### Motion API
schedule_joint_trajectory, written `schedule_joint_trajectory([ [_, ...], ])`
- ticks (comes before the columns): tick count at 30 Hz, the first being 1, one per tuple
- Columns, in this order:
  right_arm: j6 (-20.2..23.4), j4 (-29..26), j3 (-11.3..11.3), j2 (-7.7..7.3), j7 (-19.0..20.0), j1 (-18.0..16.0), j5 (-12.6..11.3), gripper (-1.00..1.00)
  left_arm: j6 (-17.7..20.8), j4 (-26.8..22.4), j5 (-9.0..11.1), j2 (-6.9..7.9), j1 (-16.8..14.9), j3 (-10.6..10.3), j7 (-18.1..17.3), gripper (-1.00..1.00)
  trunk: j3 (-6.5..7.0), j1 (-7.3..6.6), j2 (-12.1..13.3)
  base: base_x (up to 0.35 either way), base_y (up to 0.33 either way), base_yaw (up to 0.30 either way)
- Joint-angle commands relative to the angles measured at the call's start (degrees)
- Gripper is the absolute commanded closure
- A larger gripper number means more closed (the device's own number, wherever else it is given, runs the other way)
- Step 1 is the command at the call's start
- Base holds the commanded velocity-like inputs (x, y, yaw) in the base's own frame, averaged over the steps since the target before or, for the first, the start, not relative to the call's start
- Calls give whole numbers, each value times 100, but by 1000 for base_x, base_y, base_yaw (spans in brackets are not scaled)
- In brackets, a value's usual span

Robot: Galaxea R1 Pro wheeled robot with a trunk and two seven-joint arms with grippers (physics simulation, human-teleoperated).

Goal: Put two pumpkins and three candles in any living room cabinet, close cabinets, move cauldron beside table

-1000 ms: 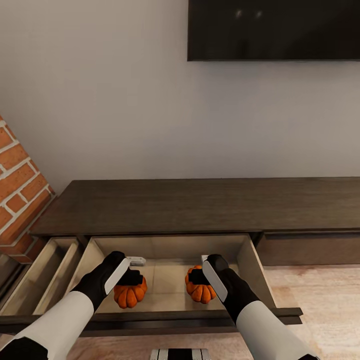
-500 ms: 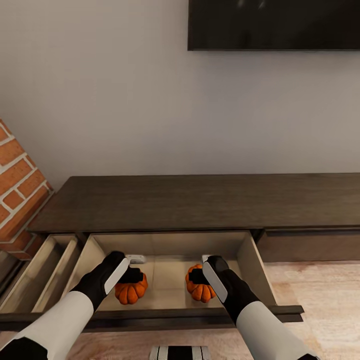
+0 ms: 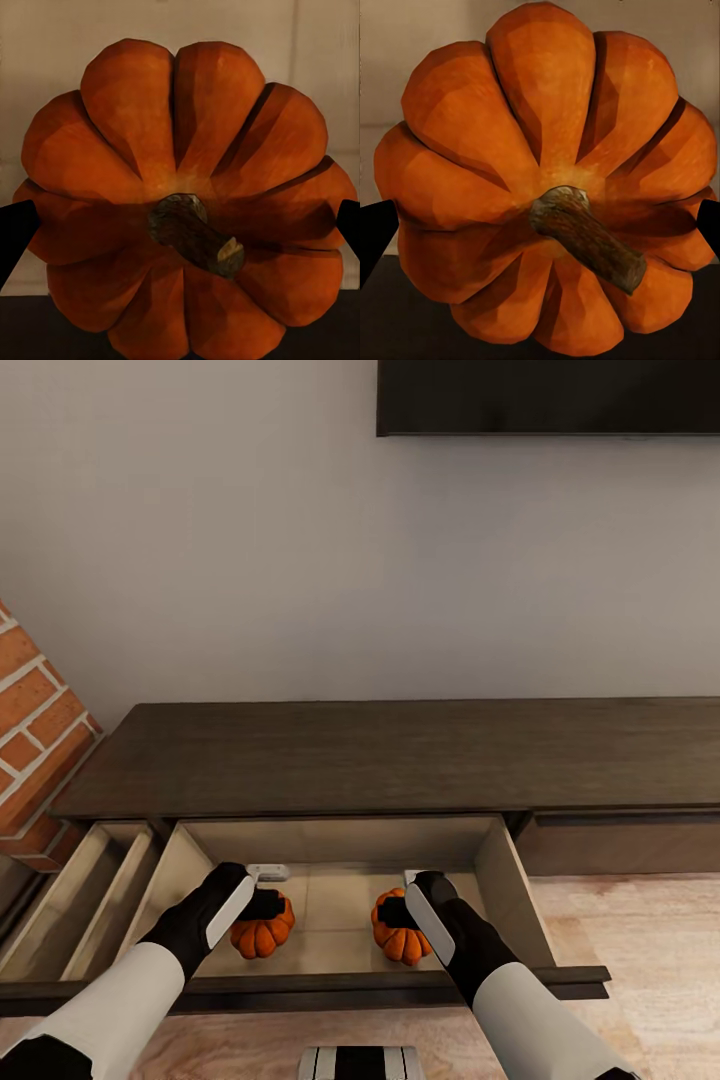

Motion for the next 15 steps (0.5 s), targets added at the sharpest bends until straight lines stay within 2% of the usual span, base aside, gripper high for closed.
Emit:
schedule_joint_trajectory([
  [1,-32,-4,17,-4,-56,-3,-63,100,1,-9,54,8,-3,-35,51,100,-5,-1,-2,0,0,0],
  [5,-422,1,17,-8,-56,-3,-62,100,-44,-9,53,9,-2,-31,54,100,-5,-1,-2,0,0,0],
  [11,-517,3,17,-13,-56,-3,-65,100,-59,-9,54,9,-2,-36,52,100,-5,-1,-2,0,0,0],
  [12,-521,3,17,-13,-56,-3,-65,-100,-59,-9,55,9,-2,-36,52,100,-5,-1,-2,0,0,0],
  [15,-527,10,17,-14,-56,-3,-65,-100,-62,-9,54,9,-2,-36,51,100,-5,-1,-2,0,0,0],
])
